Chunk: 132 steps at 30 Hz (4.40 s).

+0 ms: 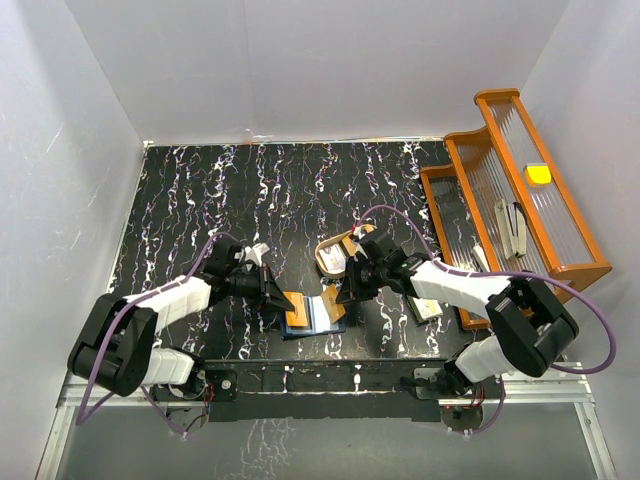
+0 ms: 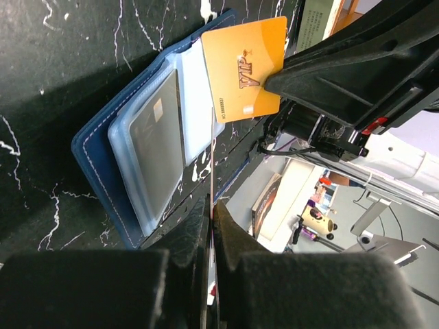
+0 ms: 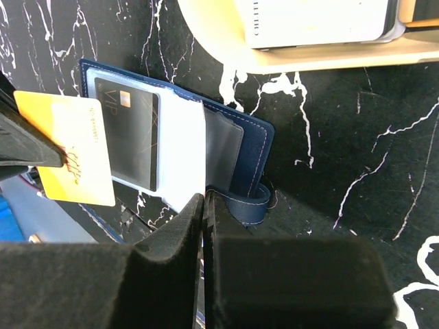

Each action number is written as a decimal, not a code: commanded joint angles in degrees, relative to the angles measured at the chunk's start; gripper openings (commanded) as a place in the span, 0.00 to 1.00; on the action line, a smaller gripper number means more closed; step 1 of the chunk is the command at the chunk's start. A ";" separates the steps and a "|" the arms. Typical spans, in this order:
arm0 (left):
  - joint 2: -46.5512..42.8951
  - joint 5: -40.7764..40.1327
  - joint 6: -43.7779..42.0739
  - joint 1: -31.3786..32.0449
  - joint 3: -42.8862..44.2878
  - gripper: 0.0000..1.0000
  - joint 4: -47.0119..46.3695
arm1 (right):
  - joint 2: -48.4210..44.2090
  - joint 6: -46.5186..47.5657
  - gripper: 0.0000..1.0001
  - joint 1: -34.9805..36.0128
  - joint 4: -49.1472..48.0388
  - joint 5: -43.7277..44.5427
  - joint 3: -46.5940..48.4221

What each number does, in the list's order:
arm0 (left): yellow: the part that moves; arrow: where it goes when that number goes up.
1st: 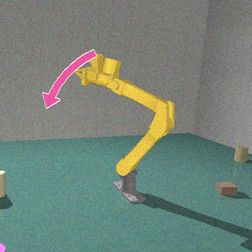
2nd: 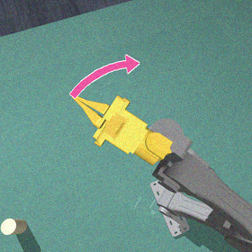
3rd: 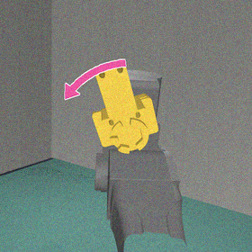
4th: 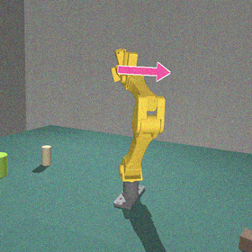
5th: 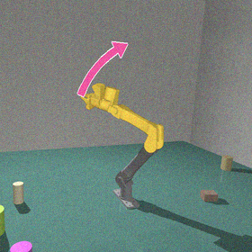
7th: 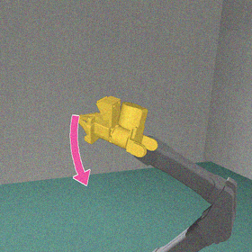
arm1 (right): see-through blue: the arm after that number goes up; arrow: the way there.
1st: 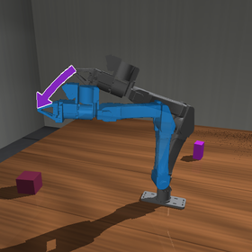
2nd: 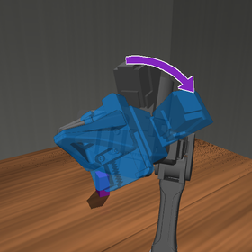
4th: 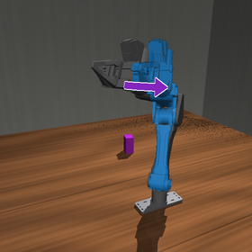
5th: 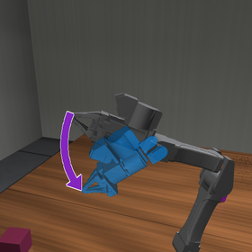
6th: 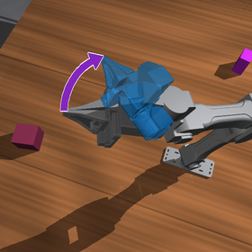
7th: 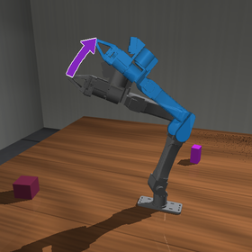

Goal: Put the credit cards into the card holder
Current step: Insert the credit card into the card holder.

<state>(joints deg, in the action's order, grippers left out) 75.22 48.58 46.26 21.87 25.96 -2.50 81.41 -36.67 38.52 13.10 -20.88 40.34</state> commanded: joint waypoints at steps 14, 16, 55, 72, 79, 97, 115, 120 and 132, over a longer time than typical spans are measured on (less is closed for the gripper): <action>11.49 4.69 -4.31 2.01 8.84 0.00 2.94 | -1.37 1.20 0.00 0.19 -2.47 1.63 -1.84; 13.75 5.06 -4.74 2.58 8.65 0.00 1.70 | -1.51 1.08 0.00 0.21 -2.70 1.61 -1.87; 18.94 5.57 -1.03 4.40 7.72 0.00 -5.56 | -4.24 1.41 0.00 0.23 2.01 2.95 -1.00; 23.00 3.36 -5.11 6.29 9.87 0.00 -2.51 | -4.14 1.33 0.00 0.17 1.16 3.31 -2.55; 22.46 0.91 -5.13 6.37 11.50 0.00 -2.55 | -4.41 1.29 0.00 0.15 1.10 3.44 -2.60; 24.39 -2.42 -11.81 6.50 15.82 0.00 8.23 | -6.08 0.77 0.00 0.23 0.78 3.20 -3.59; 26.76 -1.09 -13.98 6.97 18.77 0.00 10.97 | -5.56 -0.11 0.00 0.24 -0.74 3.15 -4.90; 27.60 -0.35 -13.26 7.69 18.32 0.00 9.58 | -5.36 -0.31 0.00 0.38 -0.97 3.06 -4.93; 26.67 -0.26 -13.77 7.85 17.91 0.00 11.06 | -5.10 0.59 0.00 0.43 0.66 5.08 -3.78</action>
<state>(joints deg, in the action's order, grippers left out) 102.02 49.63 33.43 28.88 44.62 5.85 76.47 -37.17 38.63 13.52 -18.81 35.77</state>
